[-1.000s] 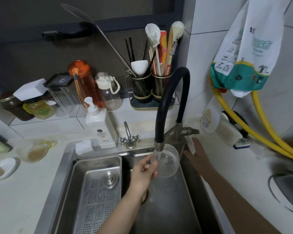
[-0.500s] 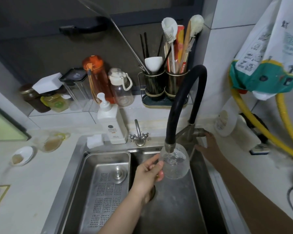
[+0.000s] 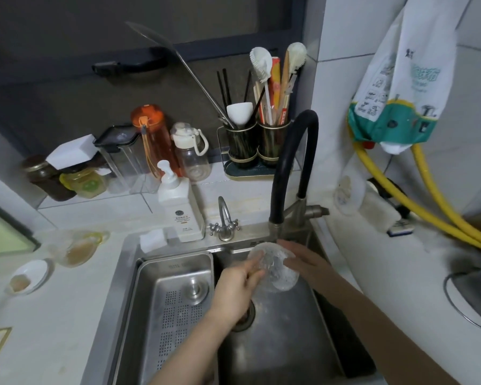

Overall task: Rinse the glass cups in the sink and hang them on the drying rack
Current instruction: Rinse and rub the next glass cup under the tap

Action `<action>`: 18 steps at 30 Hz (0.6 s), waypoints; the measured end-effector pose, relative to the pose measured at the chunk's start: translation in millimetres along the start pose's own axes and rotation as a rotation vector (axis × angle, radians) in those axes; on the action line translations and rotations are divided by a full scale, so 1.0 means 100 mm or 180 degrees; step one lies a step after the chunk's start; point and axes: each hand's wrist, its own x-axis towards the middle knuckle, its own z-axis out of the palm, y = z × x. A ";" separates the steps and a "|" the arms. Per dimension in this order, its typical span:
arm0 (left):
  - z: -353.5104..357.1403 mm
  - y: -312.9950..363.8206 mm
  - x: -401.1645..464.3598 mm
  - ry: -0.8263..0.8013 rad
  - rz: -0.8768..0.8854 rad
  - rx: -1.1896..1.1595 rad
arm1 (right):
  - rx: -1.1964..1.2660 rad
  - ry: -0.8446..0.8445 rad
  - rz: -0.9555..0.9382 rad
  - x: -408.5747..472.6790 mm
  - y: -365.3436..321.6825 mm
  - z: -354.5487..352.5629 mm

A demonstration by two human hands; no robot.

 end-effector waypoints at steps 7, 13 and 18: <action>-0.16 -0.03 -0.09 -0.0172 0.1547 0.1235 | -0.0004 0.0135 0.0122 -0.13 -0.15 0.17; -0.30 -0.10 -0.14 -0.0176 0.2059 0.1183 | -0.0037 0.0240 0.0358 -0.17 -0.27 0.28; -0.45 -0.05 -0.20 0.0276 0.1247 0.0493 | 0.0295 0.0448 0.0090 -0.23 -0.30 0.42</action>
